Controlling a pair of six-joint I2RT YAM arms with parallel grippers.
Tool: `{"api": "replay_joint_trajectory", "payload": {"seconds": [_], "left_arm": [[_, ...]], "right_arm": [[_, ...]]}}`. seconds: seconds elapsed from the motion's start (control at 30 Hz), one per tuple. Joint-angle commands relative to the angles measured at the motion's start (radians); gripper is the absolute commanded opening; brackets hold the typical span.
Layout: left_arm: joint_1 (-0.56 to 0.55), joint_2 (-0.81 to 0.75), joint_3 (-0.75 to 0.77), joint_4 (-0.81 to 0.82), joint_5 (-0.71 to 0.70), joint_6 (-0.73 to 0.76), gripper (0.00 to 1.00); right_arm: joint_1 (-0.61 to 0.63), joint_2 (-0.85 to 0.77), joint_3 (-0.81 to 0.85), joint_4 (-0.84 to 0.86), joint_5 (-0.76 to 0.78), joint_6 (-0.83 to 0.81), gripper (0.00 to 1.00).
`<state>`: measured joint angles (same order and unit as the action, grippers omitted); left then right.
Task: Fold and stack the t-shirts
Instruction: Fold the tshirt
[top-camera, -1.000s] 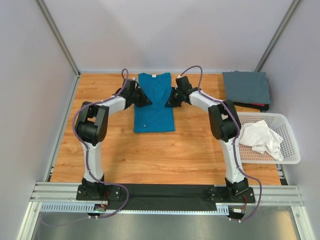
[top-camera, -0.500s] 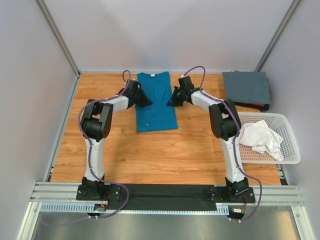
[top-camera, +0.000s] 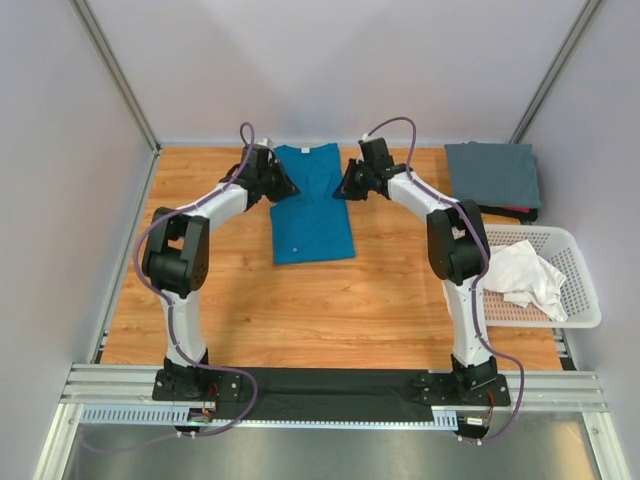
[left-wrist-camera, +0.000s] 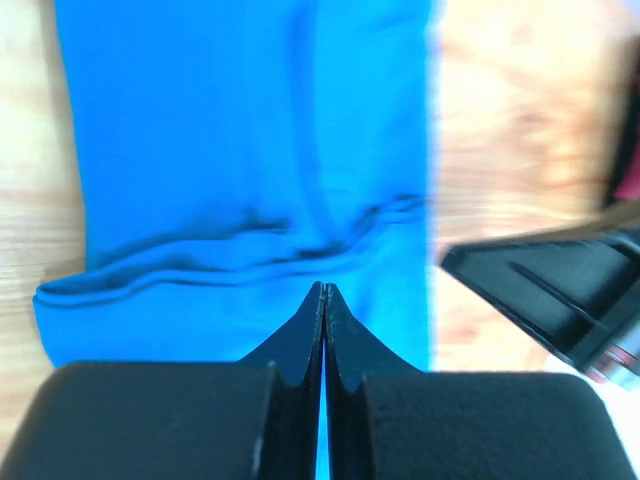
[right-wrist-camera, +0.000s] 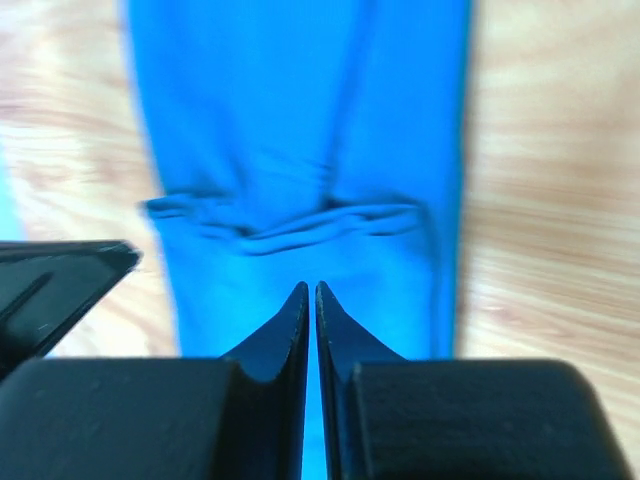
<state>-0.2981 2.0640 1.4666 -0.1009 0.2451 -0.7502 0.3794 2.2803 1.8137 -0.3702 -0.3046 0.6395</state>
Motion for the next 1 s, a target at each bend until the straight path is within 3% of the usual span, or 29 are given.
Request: {"api": "replay_joint_trajectory", "payload": {"seconds": [0.0, 0.2, 0.47, 0.7, 0.97], "left_arm": [[0.002, -0.189, -0.027, 0.020, -0.010, 0.068, 0.01], [0.001, -0.263, -0.156, 0.095, 0.019, 0.025, 0.00], [0.001, -0.142, -0.183, 0.217, 0.057, -0.046, 0.00], [0.001, -0.061, -0.181, 0.191, 0.011, -0.060, 0.00], [-0.001, -0.004, -0.143, 0.020, -0.115, -0.023, 0.00]], "right_arm": [[0.016, -0.105, 0.058, 0.031, -0.054, -0.023, 0.07], [0.044, -0.079, 0.030, 0.088, -0.102, 0.022, 0.06], [0.055, 0.043, 0.070, 0.143, -0.134, 0.071, 0.04], [0.058, 0.117, 0.090, 0.090, -0.044, 0.022, 0.02], [0.058, 0.180, 0.104, 0.044, -0.011, -0.006, 0.00]]}}
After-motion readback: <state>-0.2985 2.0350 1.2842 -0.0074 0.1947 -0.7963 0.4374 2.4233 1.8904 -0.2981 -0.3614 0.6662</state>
